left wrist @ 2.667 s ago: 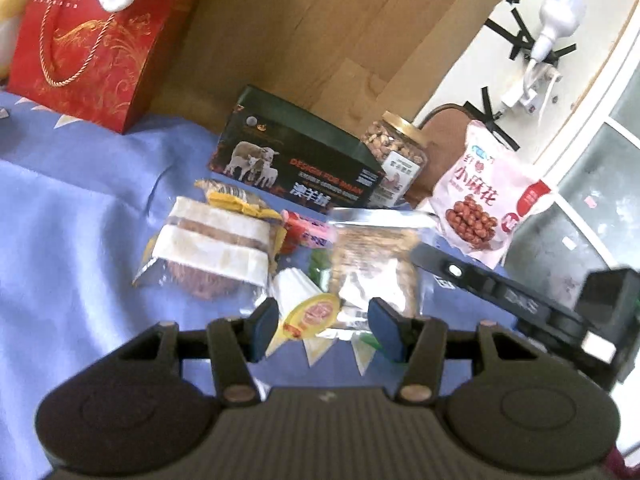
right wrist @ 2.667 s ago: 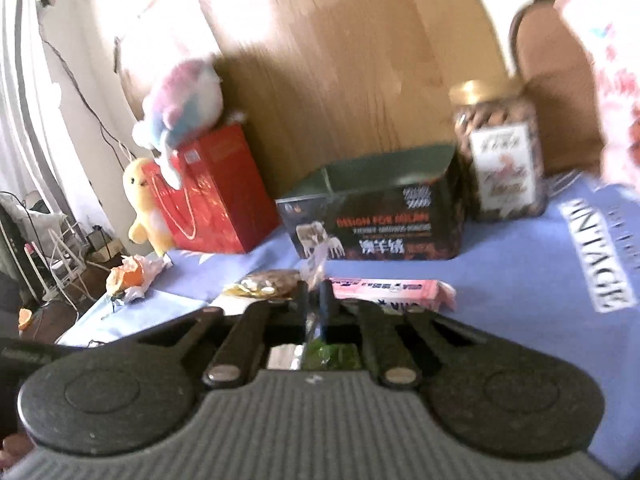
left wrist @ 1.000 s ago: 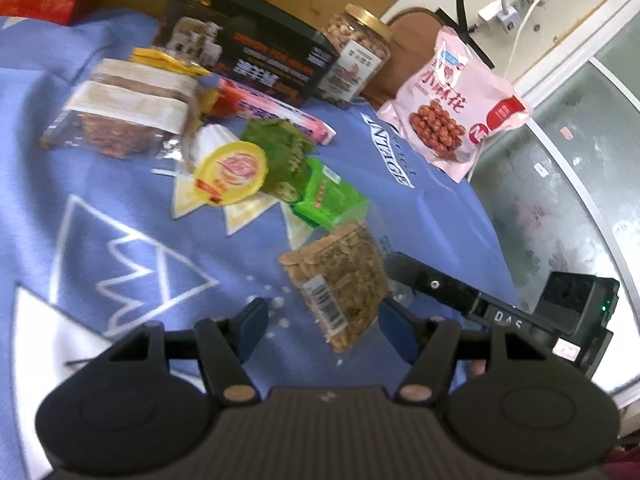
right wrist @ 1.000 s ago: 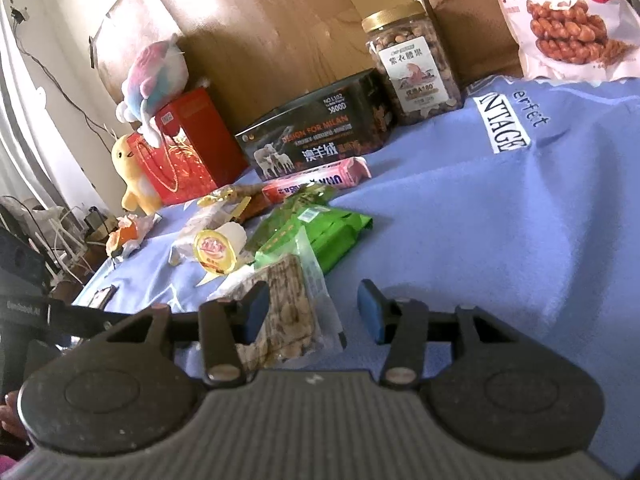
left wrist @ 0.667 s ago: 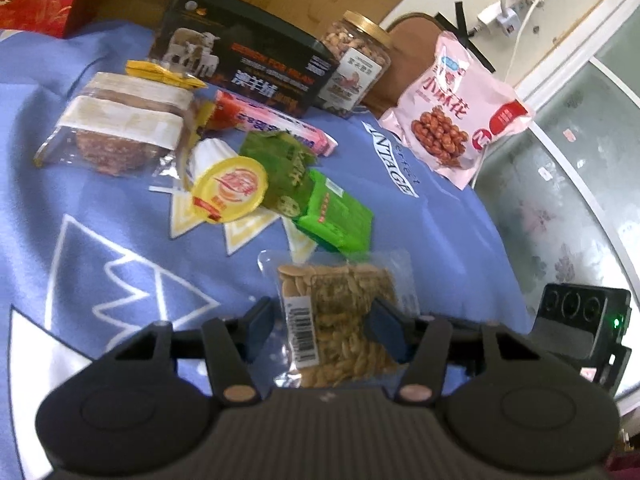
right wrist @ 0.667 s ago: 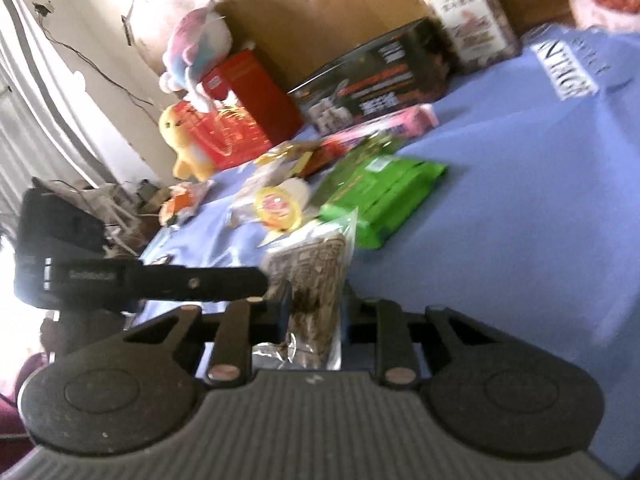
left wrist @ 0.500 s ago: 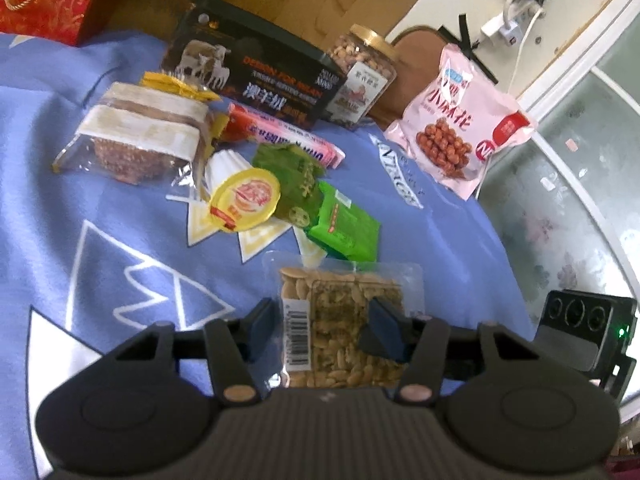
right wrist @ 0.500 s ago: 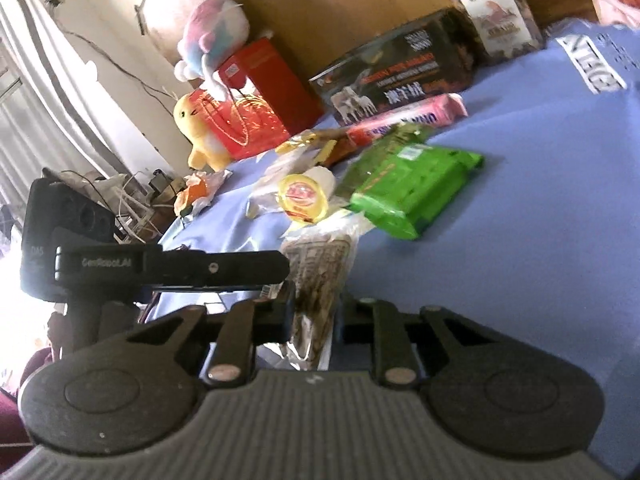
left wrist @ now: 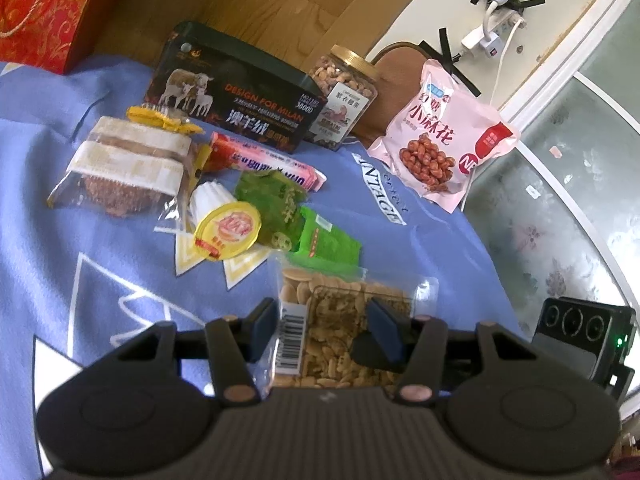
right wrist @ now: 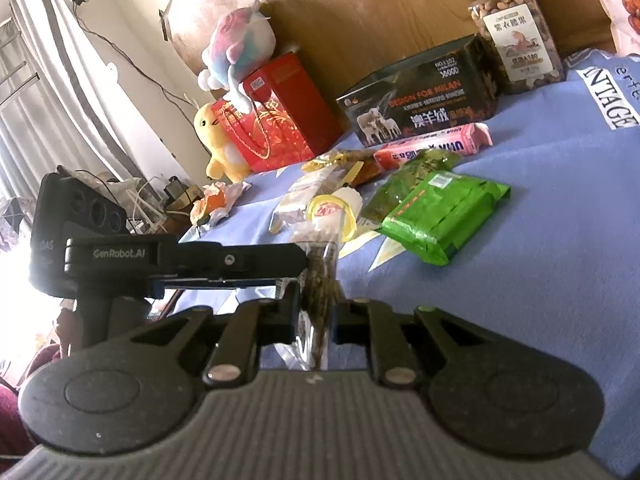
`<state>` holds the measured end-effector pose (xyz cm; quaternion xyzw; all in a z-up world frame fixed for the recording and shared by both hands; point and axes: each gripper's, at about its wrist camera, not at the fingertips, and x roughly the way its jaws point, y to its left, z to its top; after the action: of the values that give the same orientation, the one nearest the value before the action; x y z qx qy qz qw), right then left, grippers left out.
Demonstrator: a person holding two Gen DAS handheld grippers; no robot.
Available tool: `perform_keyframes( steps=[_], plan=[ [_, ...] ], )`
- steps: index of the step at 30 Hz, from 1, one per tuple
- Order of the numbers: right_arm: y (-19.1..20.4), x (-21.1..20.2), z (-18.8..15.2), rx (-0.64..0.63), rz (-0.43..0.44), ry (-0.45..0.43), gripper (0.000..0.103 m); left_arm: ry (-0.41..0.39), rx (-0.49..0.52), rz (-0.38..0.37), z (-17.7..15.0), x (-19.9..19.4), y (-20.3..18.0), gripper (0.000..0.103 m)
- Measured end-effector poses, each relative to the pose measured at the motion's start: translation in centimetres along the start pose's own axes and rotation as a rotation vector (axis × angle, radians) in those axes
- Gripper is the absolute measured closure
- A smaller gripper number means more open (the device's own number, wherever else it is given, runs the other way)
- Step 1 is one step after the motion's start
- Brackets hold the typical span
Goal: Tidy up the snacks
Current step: 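Carry the seed bag into the black tin box and open the left tool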
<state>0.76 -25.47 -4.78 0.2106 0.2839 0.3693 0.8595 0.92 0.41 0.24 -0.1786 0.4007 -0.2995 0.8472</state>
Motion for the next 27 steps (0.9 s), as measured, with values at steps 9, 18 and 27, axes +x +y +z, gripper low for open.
perform_keyframes(
  steps=[9, 18, 27],
  plan=[
    [-0.4, -0.1, 0.7, 0.021, 0.006, -0.014, 0.086, -0.008, 0.040, 0.003, 1.1, 0.0, -0.7, 0.053],
    [0.2, 0.7, 5.5, -0.053, 0.019, -0.090, 0.086, -0.110, 0.112, 0.013, 5.8, -0.8, -2.2, 0.053],
    [-1.9, 4.7, 12.0, -0.066, 0.028, -0.143, 0.086, -0.178, 0.132, 0.051, 13.6, 1.3, -1.0, 0.051]
  ],
)
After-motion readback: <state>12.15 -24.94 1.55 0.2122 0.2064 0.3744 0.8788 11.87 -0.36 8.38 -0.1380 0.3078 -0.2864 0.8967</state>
